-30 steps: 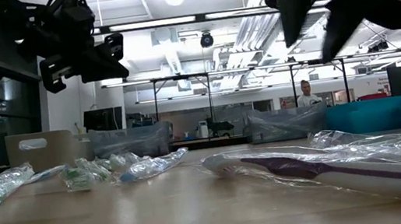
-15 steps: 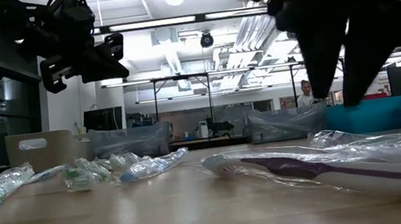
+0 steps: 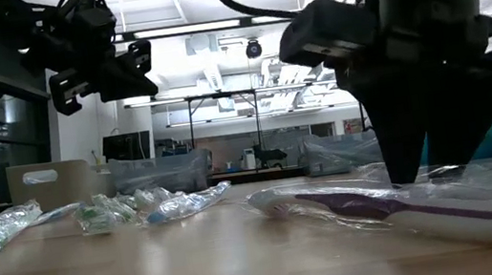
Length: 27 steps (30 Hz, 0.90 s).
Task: Pick & Place Toothbrushes
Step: Put the violet toothbrush into the left black bin
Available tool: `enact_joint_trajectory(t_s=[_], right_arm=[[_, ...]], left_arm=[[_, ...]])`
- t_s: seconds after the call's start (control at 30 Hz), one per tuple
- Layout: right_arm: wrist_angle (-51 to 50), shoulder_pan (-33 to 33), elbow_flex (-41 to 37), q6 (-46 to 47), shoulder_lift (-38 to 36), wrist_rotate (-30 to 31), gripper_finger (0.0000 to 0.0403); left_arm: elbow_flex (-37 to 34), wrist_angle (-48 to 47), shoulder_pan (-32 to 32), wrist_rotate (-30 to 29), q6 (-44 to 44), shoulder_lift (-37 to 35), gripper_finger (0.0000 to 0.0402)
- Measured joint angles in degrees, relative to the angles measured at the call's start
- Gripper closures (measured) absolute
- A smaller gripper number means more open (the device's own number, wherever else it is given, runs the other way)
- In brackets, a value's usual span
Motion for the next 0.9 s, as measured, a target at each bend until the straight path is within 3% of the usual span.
enact_joint_trajectory(t_s=[0.23, 0.47, 0.63, 0.77, 0.9], right_arm=[[-0.1, 0.0, 0.1, -2.6, 0.6, 0.6, 0.0291], [-0.8, 0.0, 0.0, -3.5, 0.6, 0.2, 0.0387], [-1.5, 0.0, -0.1, -3.8, 0.1, 1.5, 0.0396], [-4.7, 0.0, -0.1, -4.8, -2.5, 5.1, 0.0397], [-8.2, 0.0, -0.1, -8.5, -6.4, 13.5, 0.0398]], left_arm=[[0.0, 0.1, 0.0, -0.2, 0.2, 0.0, 0.0402], [0.0, 0.2, 0.0, -1.0, 0.2, 0.0, 0.0402], [0.0, 0.5, 0.0, -1.1, 0.2, 0.0, 0.0402], [0.0, 0.5, 0.0, -1.5, 0.2, 0.0, 0.0402], [0.0, 0.5, 0.0, -1.5, 0.2, 0.0, 0.0402]])
